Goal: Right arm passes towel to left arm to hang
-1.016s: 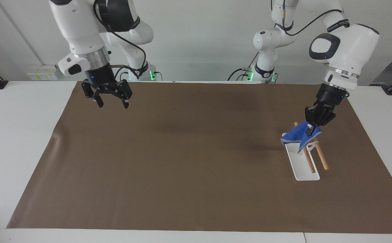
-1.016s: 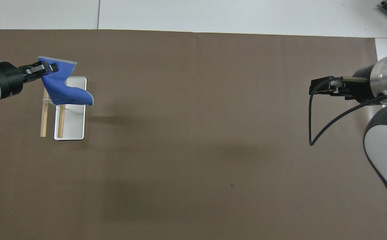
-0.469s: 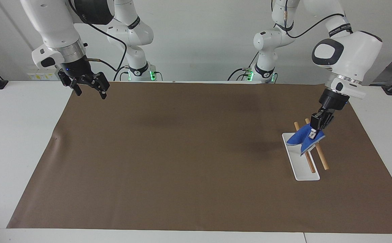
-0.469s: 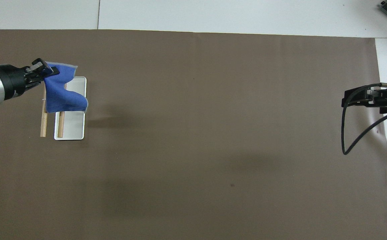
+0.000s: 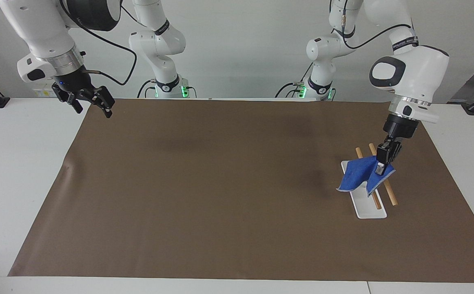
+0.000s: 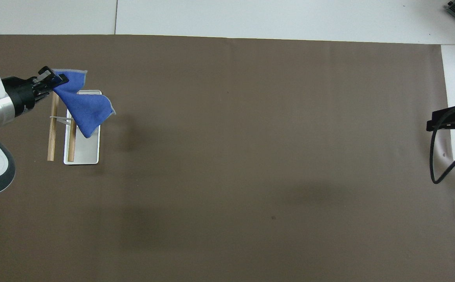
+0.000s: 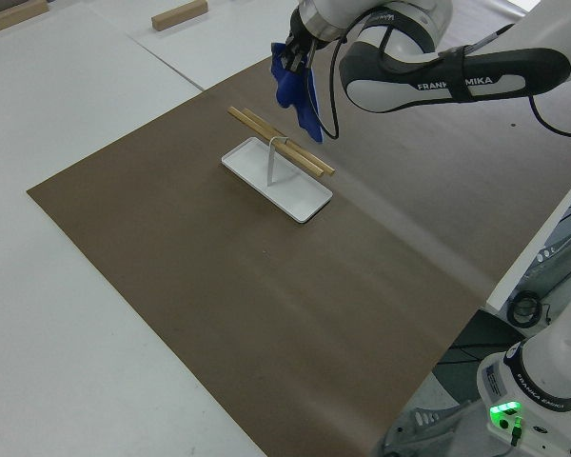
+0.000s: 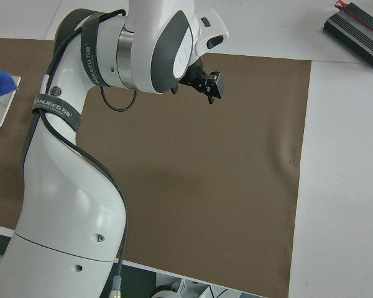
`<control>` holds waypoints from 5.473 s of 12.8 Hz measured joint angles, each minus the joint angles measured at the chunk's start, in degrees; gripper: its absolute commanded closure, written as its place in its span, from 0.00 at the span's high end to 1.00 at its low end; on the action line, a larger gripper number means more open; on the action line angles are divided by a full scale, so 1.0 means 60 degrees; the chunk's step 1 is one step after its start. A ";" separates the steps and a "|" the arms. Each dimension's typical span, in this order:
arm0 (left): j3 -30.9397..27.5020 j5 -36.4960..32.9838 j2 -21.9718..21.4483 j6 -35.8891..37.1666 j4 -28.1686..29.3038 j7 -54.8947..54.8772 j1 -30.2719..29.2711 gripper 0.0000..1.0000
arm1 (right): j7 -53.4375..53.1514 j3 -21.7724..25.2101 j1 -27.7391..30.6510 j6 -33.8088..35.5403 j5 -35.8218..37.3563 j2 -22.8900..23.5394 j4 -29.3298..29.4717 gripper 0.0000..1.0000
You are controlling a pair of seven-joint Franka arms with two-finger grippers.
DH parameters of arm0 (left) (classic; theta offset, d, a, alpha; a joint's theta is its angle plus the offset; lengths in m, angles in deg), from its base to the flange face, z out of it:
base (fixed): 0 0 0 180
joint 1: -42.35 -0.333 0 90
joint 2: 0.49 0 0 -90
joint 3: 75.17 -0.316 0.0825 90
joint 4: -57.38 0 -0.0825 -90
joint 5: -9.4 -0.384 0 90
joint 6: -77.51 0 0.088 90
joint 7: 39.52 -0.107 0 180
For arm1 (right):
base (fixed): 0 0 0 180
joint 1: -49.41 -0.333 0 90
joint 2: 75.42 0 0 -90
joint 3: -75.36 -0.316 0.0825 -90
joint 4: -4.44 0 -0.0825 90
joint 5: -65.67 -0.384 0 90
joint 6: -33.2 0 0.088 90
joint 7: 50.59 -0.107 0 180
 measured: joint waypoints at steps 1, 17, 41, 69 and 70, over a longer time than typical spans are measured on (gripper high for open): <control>-0.0025 0.0000 0.0145 -0.0209 0.0002 0.0000 -0.0014 0.00 | 0.0000 -0.0008 -0.0012 0.0020 0.0000 -0.0007 -0.0022 1.00; -0.0637 -0.0009 0.0416 -0.0453 0.0131 -0.1665 -0.1112 0.00 | 0.0001 -0.0562 -0.0079 0.0306 0.0204 -0.0097 -0.0090 1.00; -0.0769 -0.0193 -0.0151 0.0875 0.1830 -0.3797 -0.1642 0.82 | -0.0028 -0.0551 -0.0140 0.0778 0.0210 -0.0195 -0.0088 1.00; 0.1167 -0.3959 -0.1598 1.0048 -0.3381 -0.1673 -0.1333 1.00 | -0.0028 -0.0567 -0.0089 0.0775 -0.0239 -0.0197 -0.0091 1.00; 0.1166 -0.3959 -0.1598 1.0048 -0.3373 -0.1673 -0.1333 1.00 | -0.0024 -0.0566 -0.0047 0.0774 -0.0371 -0.0197 -0.0091 1.00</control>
